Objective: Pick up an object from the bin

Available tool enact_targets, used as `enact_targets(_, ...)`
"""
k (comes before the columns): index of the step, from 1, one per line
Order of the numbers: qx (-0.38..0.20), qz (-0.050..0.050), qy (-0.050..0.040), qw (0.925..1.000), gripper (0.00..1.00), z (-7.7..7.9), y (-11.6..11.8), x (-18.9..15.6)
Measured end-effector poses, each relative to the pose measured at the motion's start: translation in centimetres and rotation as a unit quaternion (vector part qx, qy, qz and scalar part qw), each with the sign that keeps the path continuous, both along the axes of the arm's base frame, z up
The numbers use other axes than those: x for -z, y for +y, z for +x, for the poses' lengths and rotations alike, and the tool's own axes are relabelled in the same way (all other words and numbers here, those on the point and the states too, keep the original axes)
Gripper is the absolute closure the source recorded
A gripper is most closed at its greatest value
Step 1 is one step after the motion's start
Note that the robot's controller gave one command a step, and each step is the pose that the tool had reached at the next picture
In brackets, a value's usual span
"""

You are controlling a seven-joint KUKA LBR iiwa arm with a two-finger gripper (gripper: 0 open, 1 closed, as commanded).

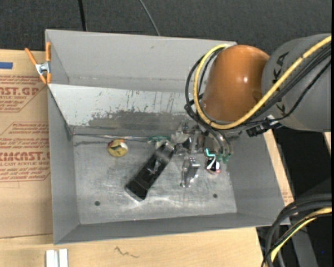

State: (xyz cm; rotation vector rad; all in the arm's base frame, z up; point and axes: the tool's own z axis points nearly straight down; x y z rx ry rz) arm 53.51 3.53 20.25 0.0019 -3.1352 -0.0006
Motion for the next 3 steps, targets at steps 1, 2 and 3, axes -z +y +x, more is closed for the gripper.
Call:
enact_targets(1, 0.0, 0.0, -0.004, 1.0, 1.0, 0.17, -0.01, -0.39)
enact_targets(2, 0.0, 0.0, -0.004, 1.0, 1.0, 0.17, -0.01, -0.39)
enact_targets(3, -0.005, 0.0, -0.0039, 1.0, 1.0, -0.45, 0.48, -0.03)
